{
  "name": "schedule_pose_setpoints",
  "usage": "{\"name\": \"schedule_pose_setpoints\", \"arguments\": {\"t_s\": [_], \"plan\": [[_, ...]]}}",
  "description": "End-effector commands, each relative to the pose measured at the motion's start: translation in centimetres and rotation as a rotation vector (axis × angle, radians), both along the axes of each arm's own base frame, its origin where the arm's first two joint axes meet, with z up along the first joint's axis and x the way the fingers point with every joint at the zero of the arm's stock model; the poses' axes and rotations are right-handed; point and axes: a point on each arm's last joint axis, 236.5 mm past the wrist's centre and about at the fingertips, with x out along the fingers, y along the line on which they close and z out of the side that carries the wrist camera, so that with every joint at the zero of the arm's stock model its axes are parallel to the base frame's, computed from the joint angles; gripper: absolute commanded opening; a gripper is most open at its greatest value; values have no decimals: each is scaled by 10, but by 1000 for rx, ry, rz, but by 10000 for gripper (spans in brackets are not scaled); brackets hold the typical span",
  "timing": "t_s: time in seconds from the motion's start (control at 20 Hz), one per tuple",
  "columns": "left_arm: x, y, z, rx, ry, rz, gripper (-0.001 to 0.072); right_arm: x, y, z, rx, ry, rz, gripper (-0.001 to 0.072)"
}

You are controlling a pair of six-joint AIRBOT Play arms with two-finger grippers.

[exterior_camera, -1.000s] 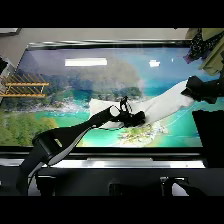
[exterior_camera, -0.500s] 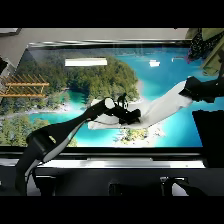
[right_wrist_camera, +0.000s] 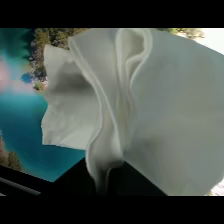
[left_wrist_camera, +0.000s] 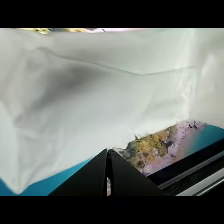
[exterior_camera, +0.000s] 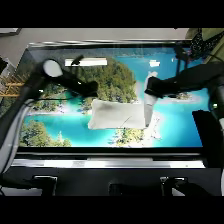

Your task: Fold the clothes and pants, and hang the long-sleeved shirts on hangers.

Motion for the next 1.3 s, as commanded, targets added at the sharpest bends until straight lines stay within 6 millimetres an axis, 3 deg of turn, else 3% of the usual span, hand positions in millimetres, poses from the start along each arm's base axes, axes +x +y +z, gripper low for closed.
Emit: {"name": "schedule_pose_setpoints", "arguments": {"t_s": [0.0, 0.2, 0.4, 0.65, 1.0, 1.15, 1.25], "plan": [[-5, 83, 59, 64, -90, 112, 14, -1, 71, -14, 40, -8, 68, 40], [-16, 140, 97, 93, -162, 192, 15, -6, 134, -51, 52, 29, 137, 40], [-22, 174, 111, 106, -179, 254, 15, -9, 170, -102, 36, 100, 159, 40], [-22, 180, 107, 110, -166, 266, 15, -3, 198, -137, 62, 123, 135, 40], [-26, 179, 87, 116, -112, 263, 15, 5, 201, -166, 57, 152, 109, 45], [-25, 179, 87, 114, -117, 265, 15, 6, 205, -163, 83, 154, 100, 166], [-24, 179, 87, 113, -117, 266, 15, -3, 212, -160, 115, 189, 119, 335]]}}
